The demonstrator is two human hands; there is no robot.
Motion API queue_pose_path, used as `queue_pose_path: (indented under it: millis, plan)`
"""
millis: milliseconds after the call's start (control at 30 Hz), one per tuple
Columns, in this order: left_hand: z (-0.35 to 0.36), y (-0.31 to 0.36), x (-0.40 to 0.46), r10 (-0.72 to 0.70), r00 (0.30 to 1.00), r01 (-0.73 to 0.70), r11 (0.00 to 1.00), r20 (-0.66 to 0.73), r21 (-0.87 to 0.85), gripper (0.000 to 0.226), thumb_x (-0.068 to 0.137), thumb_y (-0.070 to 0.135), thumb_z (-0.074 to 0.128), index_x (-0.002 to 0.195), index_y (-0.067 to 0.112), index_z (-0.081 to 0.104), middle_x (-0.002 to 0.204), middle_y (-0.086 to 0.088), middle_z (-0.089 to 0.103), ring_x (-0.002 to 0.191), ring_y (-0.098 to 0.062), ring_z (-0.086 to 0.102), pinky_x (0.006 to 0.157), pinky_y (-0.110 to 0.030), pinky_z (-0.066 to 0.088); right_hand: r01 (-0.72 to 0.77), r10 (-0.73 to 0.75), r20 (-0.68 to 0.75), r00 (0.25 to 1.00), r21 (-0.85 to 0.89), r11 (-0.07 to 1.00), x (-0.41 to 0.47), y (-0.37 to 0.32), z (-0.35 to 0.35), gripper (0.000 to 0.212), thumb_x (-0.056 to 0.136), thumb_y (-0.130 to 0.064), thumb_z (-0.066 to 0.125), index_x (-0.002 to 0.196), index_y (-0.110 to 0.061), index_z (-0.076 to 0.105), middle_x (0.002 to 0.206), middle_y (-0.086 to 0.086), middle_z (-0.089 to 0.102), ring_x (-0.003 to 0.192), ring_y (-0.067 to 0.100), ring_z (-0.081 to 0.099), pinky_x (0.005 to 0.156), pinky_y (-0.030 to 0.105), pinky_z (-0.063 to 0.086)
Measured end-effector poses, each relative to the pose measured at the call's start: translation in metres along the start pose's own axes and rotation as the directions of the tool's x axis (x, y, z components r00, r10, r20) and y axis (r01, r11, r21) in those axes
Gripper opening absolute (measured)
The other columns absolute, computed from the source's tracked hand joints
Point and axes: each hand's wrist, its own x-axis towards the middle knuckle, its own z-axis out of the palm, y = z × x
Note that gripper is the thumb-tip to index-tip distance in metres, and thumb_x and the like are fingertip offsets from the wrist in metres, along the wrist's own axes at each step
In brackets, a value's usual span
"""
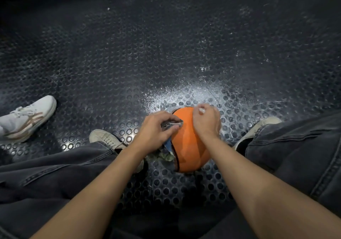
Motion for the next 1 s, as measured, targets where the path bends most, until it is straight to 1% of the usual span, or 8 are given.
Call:
queue_pose_path:
  millis: [100, 167, 400, 567, 733, 800, 900, 1000]
  plan:
    - [0.011, 0.003, 0.01, -0.008, 0.999, 0.01, 0.999, -0.035, 0.052, 0.016, 0.081, 0.019, 0.075, 0.097, 0.018, 0.073, 0.095, 0.002, 0.069, 0.089, -0.012, 0.062, 0.082, -0.023, 0.045, 0.3, -0.285, 0.199, 0.938, -0.049, 0.953, 0.0, -0.007, -0.006, 0.028, 0.101, -0.035, 0.049, 0.123, -0.027, 0.065, 0.128, -0.006, 0.059, 0.114, 0.013, 0.052, 0.101, 0.035, 0.036]
    - [0.018, 0.003, 0.016, -0.01, 0.999, 0.015, 0.994, -0.049, 0.109, 0.016, 0.084, 0.019, 0.072, 0.099, 0.015, 0.073, 0.097, -0.001, 0.068, 0.092, -0.015, 0.06, 0.084, -0.023, 0.043, 0.32, -0.286, 0.268, 0.92, -0.092, 0.943, 0.003, -0.005, -0.004, 0.033, 0.103, -0.04, 0.044, 0.127, -0.03, 0.065, 0.132, -0.008, 0.058, 0.121, 0.014, 0.051, 0.108, 0.043, 0.034]
    - [0.028, -0.011, -0.034, 0.348, 0.923, -0.375, 0.91, 0.166, 0.178, 0.022, 0.095, 0.022, 0.057, 0.108, 0.007, 0.066, 0.103, -0.003, 0.061, 0.091, -0.017, 0.06, 0.082, -0.03, 0.051, 0.122, -0.122, 0.051, 0.991, -0.001, 0.993, 0.006, 0.002, 0.0, 0.033, 0.103, -0.042, 0.044, 0.113, -0.026, 0.071, 0.117, -0.005, 0.066, 0.104, 0.015, 0.056, 0.102, 0.047, 0.043]
    - [0.039, -0.001, -0.002, 0.191, 0.975, -0.169, 0.97, -0.117, 0.172, 0.015, 0.092, 0.02, 0.062, 0.1, 0.009, 0.069, 0.096, -0.003, 0.061, 0.085, -0.017, 0.06, 0.075, -0.036, 0.05, -0.038, 0.038, -0.034, 0.999, 0.015, 0.999, 0.006, 0.002, -0.002, 0.035, 0.104, -0.04, 0.041, 0.083, -0.022, 0.062, 0.082, -0.002, 0.057, 0.083, 0.022, 0.053, 0.086, 0.038, 0.044]
    - [0.048, -0.011, -0.032, 0.376, 0.919, -0.391, 0.906, 0.117, 0.16, 0.018, 0.097, 0.021, 0.057, 0.105, 0.01, 0.067, 0.101, -0.002, 0.061, 0.092, -0.019, 0.059, 0.084, -0.032, 0.049, -0.382, 0.39, -0.118, 0.913, 0.085, 0.92, 0.009, 0.014, -0.018, 0.018, 0.105, -0.028, 0.038, 0.103, -0.023, 0.055, 0.112, 0.005, 0.06, 0.099, 0.025, 0.055, 0.1, 0.046, 0.044]
    - [0.047, -0.013, -0.023, 0.287, 0.957, -0.282, 0.954, -0.034, 0.105, 0.013, 0.093, 0.017, 0.063, 0.102, 0.009, 0.069, 0.099, -0.001, 0.062, 0.091, -0.015, 0.06, 0.085, -0.024, 0.048, -0.272, 0.278, -0.177, 0.944, 0.058, 0.961, 0.008, 0.012, -0.023, 0.022, 0.104, -0.023, 0.042, 0.12, -0.026, 0.056, 0.128, 0.002, 0.058, 0.111, 0.021, 0.053, 0.105, 0.049, 0.04]
    - [0.046, -0.006, 0.004, 0.051, 0.961, -0.047, 0.999, -0.273, 0.023, 0.01, 0.091, 0.016, 0.065, 0.099, 0.011, 0.069, 0.096, 0.001, 0.061, 0.087, -0.011, 0.058, 0.081, -0.022, 0.048, 0.18, -0.183, -0.026, 0.983, -0.108, 0.978, 0.005, -0.009, -0.022, 0.03, 0.104, -0.034, 0.042, 0.131, -0.031, 0.056, 0.139, -0.008, 0.051, 0.113, 0.009, 0.046, 0.105, 0.039, 0.032]
    - [0.055, -0.006, -0.005, 0.19, 0.969, -0.177, 0.98, -0.159, 0.094, 0.011, 0.092, 0.013, 0.062, 0.102, 0.009, 0.066, 0.098, -0.001, 0.06, 0.09, -0.013, 0.057, 0.083, -0.026, 0.048, 0.276, -0.264, 0.081, 0.961, -0.278, 0.92, 0.003, -0.015, -0.02, 0.038, 0.102, -0.046, 0.039, 0.136, -0.036, 0.053, 0.144, -0.007, 0.047, 0.132, 0.015, 0.041, 0.111, 0.049, 0.03]
